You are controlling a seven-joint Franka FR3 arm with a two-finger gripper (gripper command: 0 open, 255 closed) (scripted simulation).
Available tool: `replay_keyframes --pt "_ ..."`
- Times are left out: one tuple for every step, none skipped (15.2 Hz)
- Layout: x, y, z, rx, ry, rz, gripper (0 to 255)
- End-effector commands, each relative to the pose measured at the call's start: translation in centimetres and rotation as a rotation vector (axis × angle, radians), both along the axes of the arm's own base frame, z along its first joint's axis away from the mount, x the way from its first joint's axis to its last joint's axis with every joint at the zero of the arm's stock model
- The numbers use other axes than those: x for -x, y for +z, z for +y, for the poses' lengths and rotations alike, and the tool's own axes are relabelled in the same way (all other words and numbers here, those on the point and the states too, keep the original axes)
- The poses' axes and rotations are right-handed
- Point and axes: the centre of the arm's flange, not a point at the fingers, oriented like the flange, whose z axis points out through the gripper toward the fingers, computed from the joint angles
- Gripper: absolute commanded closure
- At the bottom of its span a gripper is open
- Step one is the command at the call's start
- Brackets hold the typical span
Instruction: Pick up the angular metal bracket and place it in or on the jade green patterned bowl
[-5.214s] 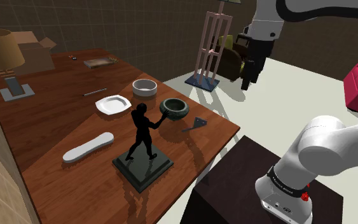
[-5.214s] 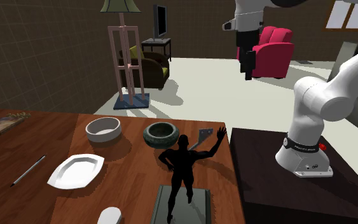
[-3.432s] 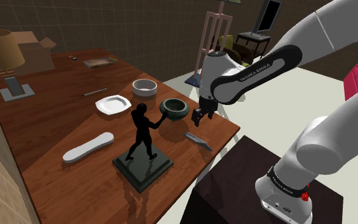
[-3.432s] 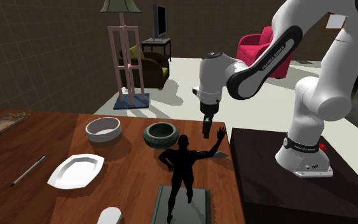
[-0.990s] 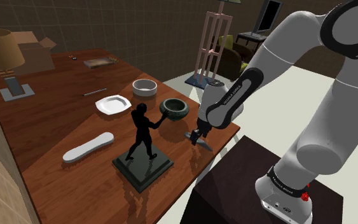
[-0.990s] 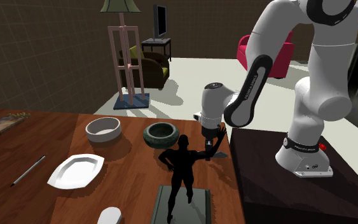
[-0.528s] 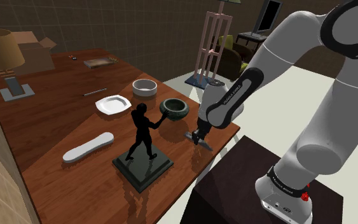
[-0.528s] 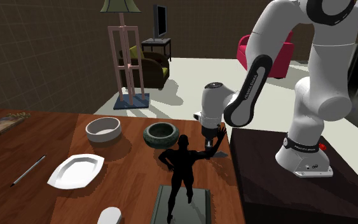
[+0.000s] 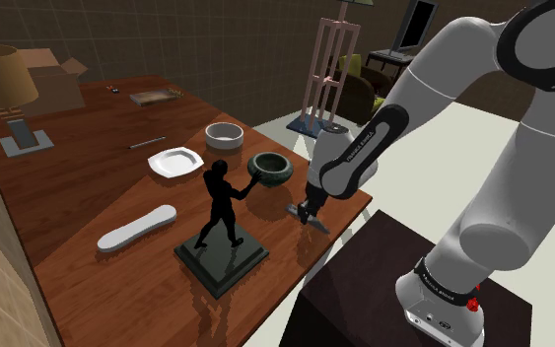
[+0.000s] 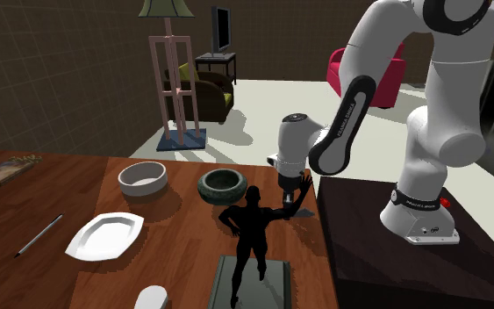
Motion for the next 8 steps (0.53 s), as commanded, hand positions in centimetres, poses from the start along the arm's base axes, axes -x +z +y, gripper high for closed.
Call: replay_keyframes --pt "0.1 0.4 0.2 -0.001 0.005 0.002 255" --pt "0.1 0.9 0.2 -0.001 0.005 0.002 255" --pt "0.1 1.4 0.2 -0.001 0.005 0.002 255" --pt "0.1 2.0 0.2 -0.001 0.005 0.002 255" --pt "0.1 2.5 0.2 -0.001 0.005 0.002 255" --pt "0.1 3.0 0.2 -0.001 0.005 0.002 255" --pt "0.1 3.5 0.2 -0.001 0.005 0.002 255" --pt "0.1 4.1 0.2 -0.001 0.005 0.002 255"
